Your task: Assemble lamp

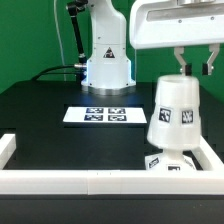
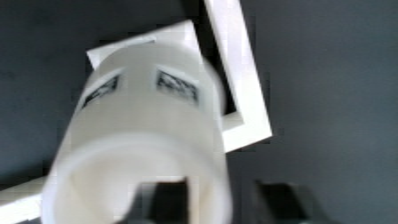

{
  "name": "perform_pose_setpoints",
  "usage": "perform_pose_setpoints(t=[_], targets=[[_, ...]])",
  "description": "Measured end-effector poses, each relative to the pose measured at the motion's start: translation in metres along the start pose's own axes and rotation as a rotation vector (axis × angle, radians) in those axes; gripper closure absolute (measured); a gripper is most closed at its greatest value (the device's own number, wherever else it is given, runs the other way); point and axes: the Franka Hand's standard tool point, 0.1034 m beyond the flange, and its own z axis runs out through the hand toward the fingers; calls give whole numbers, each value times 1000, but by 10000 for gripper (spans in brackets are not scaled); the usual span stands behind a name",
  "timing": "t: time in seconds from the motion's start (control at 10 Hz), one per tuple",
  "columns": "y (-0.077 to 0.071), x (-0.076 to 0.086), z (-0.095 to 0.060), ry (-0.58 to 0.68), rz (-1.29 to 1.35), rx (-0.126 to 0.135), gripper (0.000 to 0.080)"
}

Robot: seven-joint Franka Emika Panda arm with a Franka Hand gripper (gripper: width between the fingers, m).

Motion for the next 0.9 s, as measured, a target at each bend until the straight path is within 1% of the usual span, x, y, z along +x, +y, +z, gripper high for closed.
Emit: perform_pose_setpoints(t=[0.1,0.2,0.3,0.4,0.5,0.6,0.7,0.8,0.9], targets=[[3,-2,2,-4,0,-3,478],[8,-4,4,-6,-14,-6,344],[16,-9,4,-8,-20,-7,344],[20,-12,3,-11,-15,-7,166],[20,-16,-1,-11,-7,-7,120],[20,-20,-6,-8,5,-10,120],[18,-25,-9,-1,33,-18,106],[16,-29,-9,6,35,-20,106],[18,-27,-8,6,35,-21,101]])
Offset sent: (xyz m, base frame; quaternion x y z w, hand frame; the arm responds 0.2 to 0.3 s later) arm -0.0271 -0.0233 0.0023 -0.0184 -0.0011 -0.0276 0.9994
